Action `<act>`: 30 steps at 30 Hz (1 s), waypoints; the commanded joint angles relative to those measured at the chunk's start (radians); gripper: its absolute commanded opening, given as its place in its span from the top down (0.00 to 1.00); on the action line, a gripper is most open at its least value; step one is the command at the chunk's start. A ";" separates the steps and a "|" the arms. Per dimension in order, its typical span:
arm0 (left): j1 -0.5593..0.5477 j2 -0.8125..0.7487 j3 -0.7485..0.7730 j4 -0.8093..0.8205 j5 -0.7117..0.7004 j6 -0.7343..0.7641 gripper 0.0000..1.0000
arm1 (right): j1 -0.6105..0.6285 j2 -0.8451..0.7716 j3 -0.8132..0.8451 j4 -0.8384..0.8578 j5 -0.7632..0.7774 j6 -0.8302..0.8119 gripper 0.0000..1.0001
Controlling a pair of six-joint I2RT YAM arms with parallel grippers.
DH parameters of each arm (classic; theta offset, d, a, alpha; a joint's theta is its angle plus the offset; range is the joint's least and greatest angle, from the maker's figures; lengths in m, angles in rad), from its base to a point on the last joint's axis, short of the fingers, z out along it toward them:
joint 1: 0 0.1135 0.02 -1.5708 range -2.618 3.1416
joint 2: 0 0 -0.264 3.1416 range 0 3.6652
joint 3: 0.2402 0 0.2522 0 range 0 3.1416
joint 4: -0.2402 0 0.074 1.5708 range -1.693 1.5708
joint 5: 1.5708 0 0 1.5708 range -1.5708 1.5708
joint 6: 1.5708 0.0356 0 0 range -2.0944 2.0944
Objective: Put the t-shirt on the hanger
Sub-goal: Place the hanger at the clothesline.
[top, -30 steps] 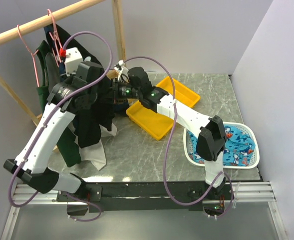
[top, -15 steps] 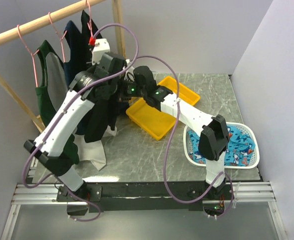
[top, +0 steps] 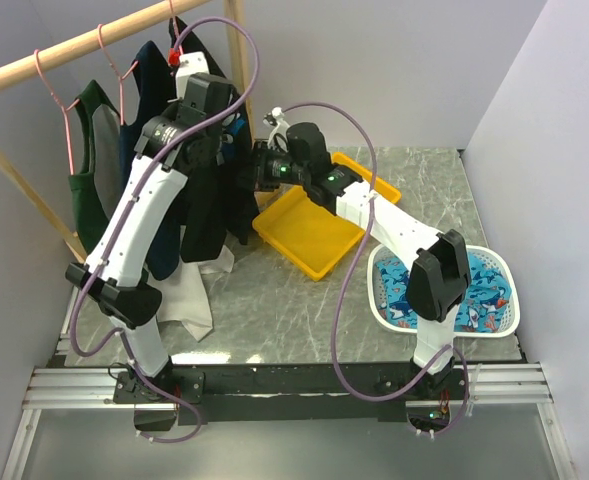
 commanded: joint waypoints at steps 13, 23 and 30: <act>0.188 -0.060 -0.126 0.181 0.393 0.018 0.99 | -0.016 0.029 0.095 0.051 -0.012 -0.019 1.00; 0.197 -0.118 -0.119 0.147 0.389 0.013 0.69 | -0.011 0.285 0.392 0.029 0.155 -0.083 1.00; 0.200 -0.149 -0.111 0.113 0.396 0.007 0.55 | -0.010 0.497 0.601 0.057 0.296 -0.130 1.00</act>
